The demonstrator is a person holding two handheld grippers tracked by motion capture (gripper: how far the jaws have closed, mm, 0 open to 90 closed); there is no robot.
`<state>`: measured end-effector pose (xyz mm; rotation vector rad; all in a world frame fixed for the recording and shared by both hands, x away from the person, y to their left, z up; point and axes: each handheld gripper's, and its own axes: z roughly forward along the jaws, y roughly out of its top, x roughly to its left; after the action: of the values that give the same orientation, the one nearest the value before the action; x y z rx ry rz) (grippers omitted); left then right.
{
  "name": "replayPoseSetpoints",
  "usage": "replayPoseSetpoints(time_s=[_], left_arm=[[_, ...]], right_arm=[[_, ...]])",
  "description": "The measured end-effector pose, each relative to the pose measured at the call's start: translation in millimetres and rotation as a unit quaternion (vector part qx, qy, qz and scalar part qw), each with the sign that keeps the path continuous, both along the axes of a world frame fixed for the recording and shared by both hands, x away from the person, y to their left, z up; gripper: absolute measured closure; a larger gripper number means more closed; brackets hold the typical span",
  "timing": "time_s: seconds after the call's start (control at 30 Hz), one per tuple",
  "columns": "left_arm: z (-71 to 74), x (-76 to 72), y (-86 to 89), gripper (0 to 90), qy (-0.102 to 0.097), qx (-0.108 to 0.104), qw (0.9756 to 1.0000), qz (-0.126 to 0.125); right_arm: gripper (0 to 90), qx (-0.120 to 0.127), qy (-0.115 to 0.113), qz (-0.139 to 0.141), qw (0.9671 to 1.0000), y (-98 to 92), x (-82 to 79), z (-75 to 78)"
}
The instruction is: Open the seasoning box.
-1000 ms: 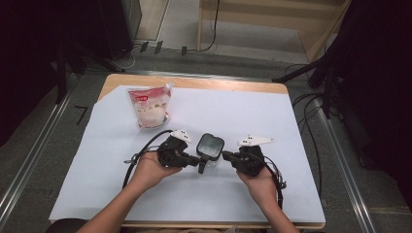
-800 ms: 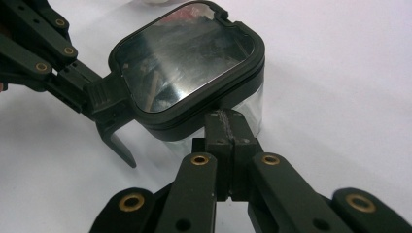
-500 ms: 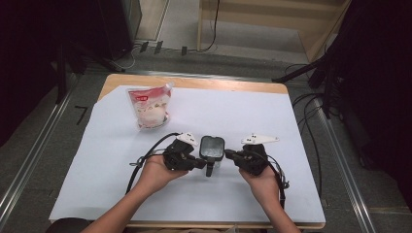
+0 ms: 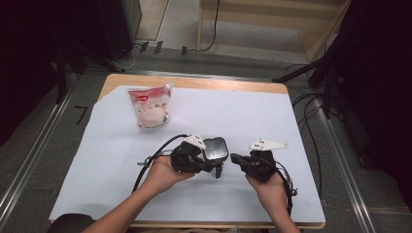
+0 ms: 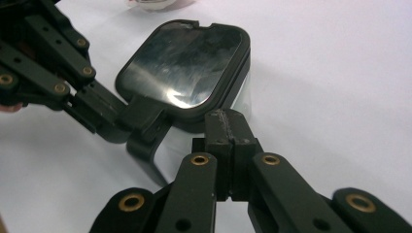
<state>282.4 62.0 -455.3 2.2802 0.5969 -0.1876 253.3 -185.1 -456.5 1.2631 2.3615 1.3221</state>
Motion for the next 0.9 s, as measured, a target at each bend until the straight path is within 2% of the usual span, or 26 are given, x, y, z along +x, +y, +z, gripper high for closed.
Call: replayPoseSetpoints(time_s=[0.07,0.13,0.23,0.27,0.47,0.57,0.7,0.77,0.9], left_arm=[[5.2,-2.0,3.5,90.0,-0.007,0.009,0.9999,-0.013],[6.5,-2.6,5.4,90.0,-0.008,0.008,0.9999,-0.012],[12.6,-1.8,14.0,88.5,-0.007,0.013,0.9999,-0.004],[15.8,0.3,21.0,86.6,-0.01,0.005,0.9999,0.004],[22.9,7.2,37.6,79.6,-0.007,-0.003,0.9995,0.029],[23.6,11.3,43.4,71.0,-0.001,0.004,0.9994,0.035],[21.8,16.0,47.6,63.4,0.012,-0.005,0.9992,0.037],[21.1,16.6,48.9,54.2,0.007,-0.005,0.9991,0.042],[19.7,18.9,51.6,47.2,0.0,-0.001,0.9987,0.051]], right_arm=[[90.0,0.004,-0.002,0.004,1.0,-0.8,-5.7,1.7],[90.0,0.003,-0.001,0.008,1.0,-0.1,-7.9,2.3],[90.0,0.003,0.001,0.017,0.9999,3.4,-13.9,2.9],[90.0,0.004,0.002,0.022,0.9997,6.6,-16.7,2.5],[90.0,0.005,0.012,0.038,0.9992,15.5,-23.9,-0.6],[90.0,-0.001,0.014,0.053,0.9985,23.7,-28.1,-2.3],[90.0,-0.003,0.015,0.062,0.998,29.1,-28.7,-4.7],[90.0,-0.006,0.017,0.073,0.9972,34.4,-29.3,-6.9],[90.0,-0.01,0.019,0.082,0.9964,40.9,-30.4,-9.6]])
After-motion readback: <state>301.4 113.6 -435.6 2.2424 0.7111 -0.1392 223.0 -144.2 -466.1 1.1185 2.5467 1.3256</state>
